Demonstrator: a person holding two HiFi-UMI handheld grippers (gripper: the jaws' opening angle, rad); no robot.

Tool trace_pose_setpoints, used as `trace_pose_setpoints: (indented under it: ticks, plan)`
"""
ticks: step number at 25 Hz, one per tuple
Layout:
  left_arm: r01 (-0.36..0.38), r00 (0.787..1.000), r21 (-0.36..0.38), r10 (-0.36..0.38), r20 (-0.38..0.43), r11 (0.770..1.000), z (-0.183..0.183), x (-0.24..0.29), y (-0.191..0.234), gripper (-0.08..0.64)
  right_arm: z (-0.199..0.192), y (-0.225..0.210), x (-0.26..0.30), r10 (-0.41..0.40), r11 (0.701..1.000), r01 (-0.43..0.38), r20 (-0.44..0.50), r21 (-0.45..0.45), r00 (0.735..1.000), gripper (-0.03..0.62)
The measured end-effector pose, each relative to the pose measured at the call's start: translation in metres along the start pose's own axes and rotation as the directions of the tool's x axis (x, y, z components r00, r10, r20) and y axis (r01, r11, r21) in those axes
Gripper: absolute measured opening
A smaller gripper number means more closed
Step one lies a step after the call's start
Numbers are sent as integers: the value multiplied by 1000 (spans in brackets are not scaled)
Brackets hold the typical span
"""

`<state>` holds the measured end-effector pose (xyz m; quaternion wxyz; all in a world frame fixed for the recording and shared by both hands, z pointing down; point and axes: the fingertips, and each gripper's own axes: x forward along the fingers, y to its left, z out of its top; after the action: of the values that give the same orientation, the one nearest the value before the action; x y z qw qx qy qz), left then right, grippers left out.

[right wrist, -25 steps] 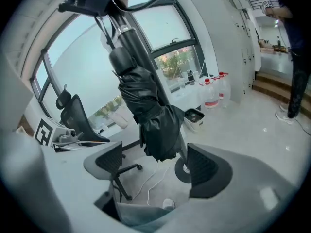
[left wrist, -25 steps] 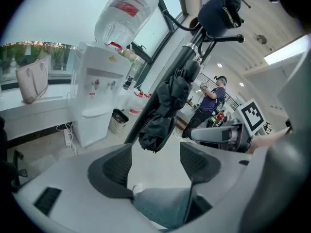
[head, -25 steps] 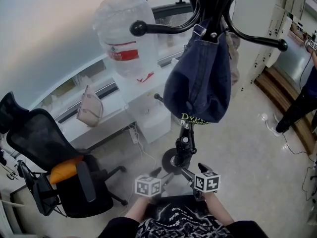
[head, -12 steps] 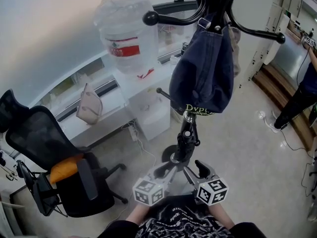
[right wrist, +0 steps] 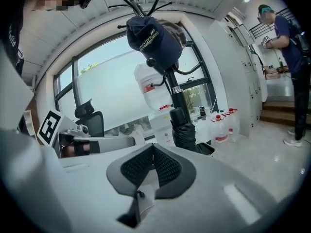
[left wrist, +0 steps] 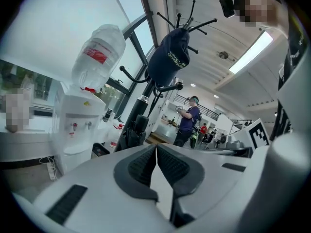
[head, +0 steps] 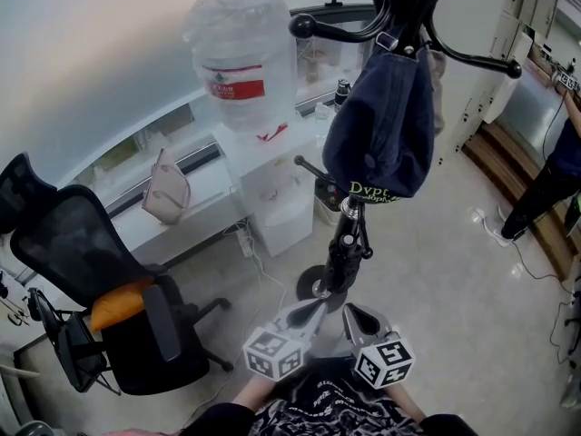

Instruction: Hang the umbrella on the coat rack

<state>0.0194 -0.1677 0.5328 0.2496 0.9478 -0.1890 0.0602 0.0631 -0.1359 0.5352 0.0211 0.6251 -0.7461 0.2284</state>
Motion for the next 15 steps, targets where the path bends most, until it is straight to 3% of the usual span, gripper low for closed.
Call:
trace_pose_setpoints:
  ticks: [3, 10, 15]
  plan:
    - [-51, 999, 15, 51, -13, 999, -10, -3, 8, 18, 1, -2, -3, -24, 1000, 24, 6, -11, 1000, 5]
    - [-10, 1000, 63, 12, -21, 998, -10, -1, -4, 12, 0, 1, -7, -50, 997, 50, 6, -55, 999, 5]
    - [5, 1000, 24, -5, 5, 1000, -8, -2, -3, 11, -2, 2, -7, -43, 997, 43, -6, -64, 999, 5]
